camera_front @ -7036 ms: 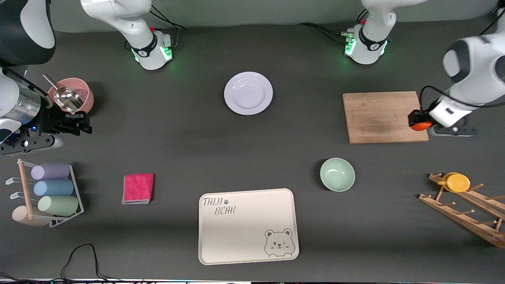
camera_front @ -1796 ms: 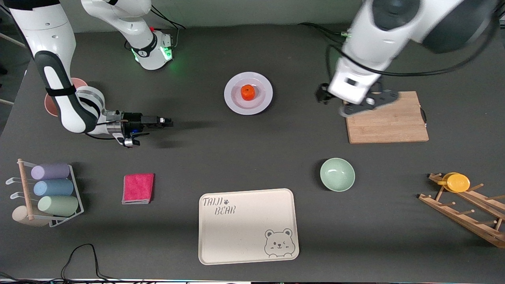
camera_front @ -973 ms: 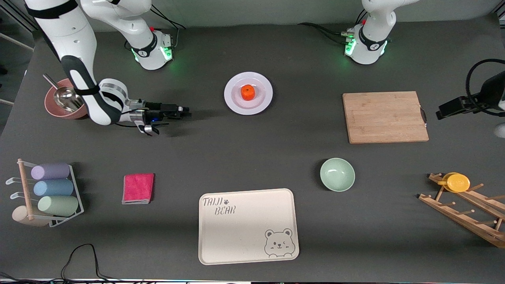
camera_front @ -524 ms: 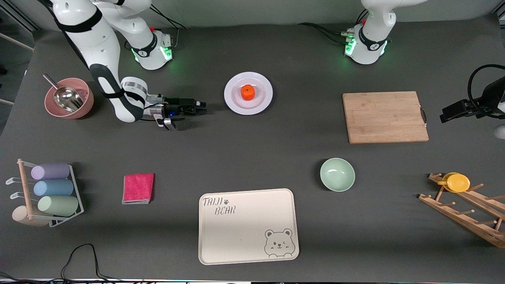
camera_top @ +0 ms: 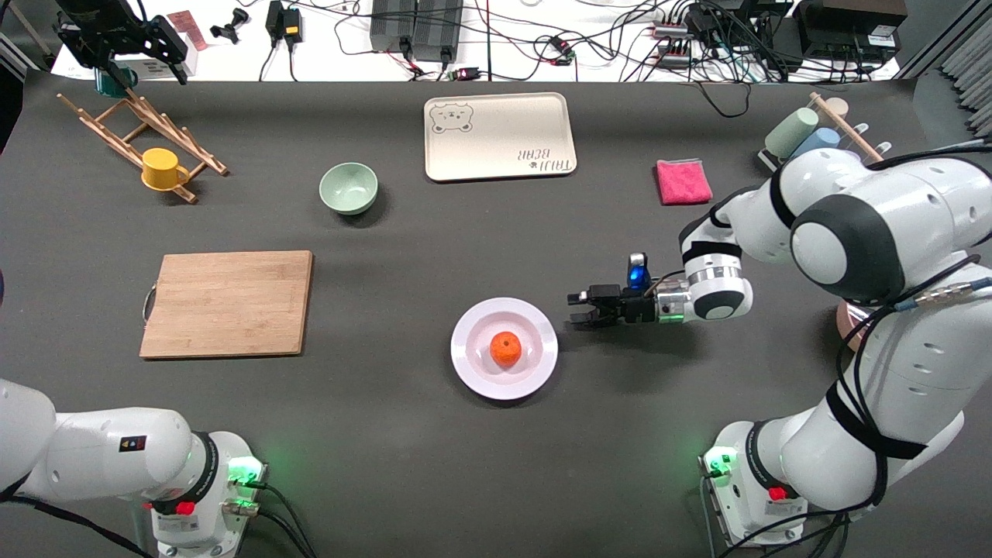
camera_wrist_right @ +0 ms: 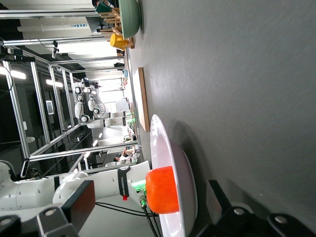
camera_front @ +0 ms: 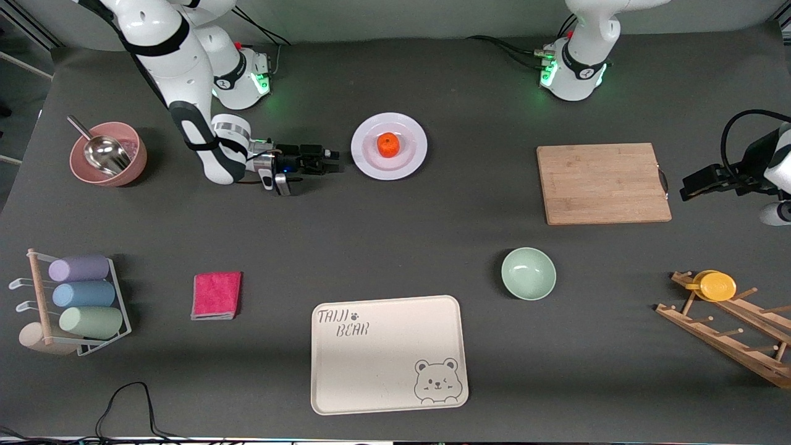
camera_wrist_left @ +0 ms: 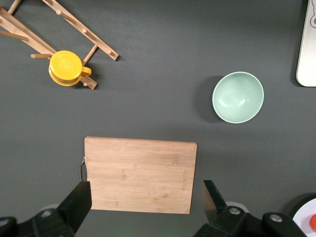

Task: Place orange and plate with both arms
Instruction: 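Return the left gripper while the right gripper reaches the plate rim, then grip the white plate rim with the right gripper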

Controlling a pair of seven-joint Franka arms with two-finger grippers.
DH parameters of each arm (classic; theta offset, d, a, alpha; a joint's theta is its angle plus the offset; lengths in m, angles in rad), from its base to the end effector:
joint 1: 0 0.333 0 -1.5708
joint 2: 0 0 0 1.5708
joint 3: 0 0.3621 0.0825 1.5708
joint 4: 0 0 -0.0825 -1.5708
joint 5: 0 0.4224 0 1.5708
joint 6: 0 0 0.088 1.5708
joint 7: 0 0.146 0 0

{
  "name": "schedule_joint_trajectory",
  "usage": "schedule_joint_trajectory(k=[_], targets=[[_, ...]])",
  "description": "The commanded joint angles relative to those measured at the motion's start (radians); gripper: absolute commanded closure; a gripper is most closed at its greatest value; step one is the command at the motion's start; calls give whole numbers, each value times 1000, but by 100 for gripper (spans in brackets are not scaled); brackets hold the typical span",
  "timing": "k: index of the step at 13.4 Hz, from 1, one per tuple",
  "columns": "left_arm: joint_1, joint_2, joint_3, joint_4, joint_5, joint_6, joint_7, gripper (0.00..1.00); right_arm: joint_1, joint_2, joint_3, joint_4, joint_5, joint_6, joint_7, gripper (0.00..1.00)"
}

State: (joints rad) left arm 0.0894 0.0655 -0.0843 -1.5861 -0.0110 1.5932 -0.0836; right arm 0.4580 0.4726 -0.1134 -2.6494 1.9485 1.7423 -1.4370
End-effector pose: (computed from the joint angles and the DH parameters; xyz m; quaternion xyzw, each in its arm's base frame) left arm 0.6130 0.0031 0.5863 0.9985 0.0446 -0.0294 0.0071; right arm 0.3181 0.2328 0.0816 -0.7762 0.0471 0.0206 0.6283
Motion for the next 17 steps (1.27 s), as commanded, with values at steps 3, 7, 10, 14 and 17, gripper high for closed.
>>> schedule_joint_trajectory(k=[3, 7, 10, 14, 17], targets=[[-11, -9, 6, -18, 2, -4, 22, 0, 106, 34, -2, -10, 139, -4, -63, 0], [0, -9, 8, -18, 8, -21, 54, 0, 183, 55, -2, -12, 245, -4, -114, 0], [-3, -10, 8, -20, 20, -27, 59, 0, 226, 64, -2, -11, 300, -4, -129, 0], [-5, -12, 8, -22, 28, -27, 99, 0, 260, 83, -2, -7, 351, -7, -155, 8], [-7, -12, 6, -22, 29, -24, 111, 0, 261, 101, 0, -7, 362, -7, -194, 42]])
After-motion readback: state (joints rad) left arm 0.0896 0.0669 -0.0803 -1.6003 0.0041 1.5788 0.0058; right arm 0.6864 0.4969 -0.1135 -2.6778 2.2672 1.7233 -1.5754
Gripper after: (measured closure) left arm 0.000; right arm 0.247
